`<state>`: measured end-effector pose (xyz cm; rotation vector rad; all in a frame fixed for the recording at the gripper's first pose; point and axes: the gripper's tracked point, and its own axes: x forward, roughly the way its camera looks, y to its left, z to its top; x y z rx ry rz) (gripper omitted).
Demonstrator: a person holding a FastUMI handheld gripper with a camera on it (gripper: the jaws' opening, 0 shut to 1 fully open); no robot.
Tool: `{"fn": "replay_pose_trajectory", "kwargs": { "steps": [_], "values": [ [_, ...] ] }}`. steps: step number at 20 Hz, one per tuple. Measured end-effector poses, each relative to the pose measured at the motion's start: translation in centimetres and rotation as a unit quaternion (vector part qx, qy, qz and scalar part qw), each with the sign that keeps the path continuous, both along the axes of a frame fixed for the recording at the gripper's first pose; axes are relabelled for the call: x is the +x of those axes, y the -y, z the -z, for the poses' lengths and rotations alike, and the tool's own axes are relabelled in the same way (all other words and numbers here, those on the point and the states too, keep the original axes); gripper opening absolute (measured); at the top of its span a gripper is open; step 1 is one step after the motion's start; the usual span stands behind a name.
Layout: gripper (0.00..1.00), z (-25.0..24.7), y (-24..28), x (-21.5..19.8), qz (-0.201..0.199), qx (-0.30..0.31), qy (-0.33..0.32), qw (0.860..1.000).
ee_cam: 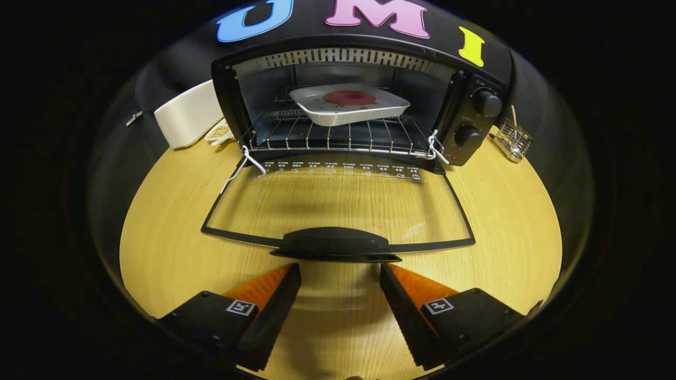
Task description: Open the toaster oven, put the food inside, and close the toaster oven door.
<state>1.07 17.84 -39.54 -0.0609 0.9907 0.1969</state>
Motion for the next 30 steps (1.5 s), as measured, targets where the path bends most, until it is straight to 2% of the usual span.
{"fn": "replay_pose_trajectory", "kwargs": {
  "steps": [5, 6, 10, 13, 16, 19, 23, 25, 30],
  "values": [
    [0.98, -0.5, -0.1, 0.2, 0.024, 0.024, -0.018, 0.999],
    [0.98, -1.0, 0.0, 0.1, 0.018, 0.022, -0.013, 1.0],
    [0.98, -4.0, -0.2, -0.1, 0.001, 0.032, 0.02, 0.999],
    [0.97, -8.5, -0.4, 1.3, -0.018, 0.033, 0.086, 0.996],
    [0.98, -14.9, -1.6, 5.3, -0.058, 0.027, 0.189, 0.98],
    [0.99, -20.9, -2.2, 8.3, -0.065, 0.049, 0.239, 0.968],
    [0.98, -28.7, 0.6, 8.4, -0.075, 0.05, 0.351, 0.932],
    [0.98, -30.7, 2.7, 7.4, -0.067, 0.057, 0.371, 0.924],
    [0.98, -36.9, 10.0, 6.0, -0.012, 0.062, 0.418, 0.906]
  ]
}}
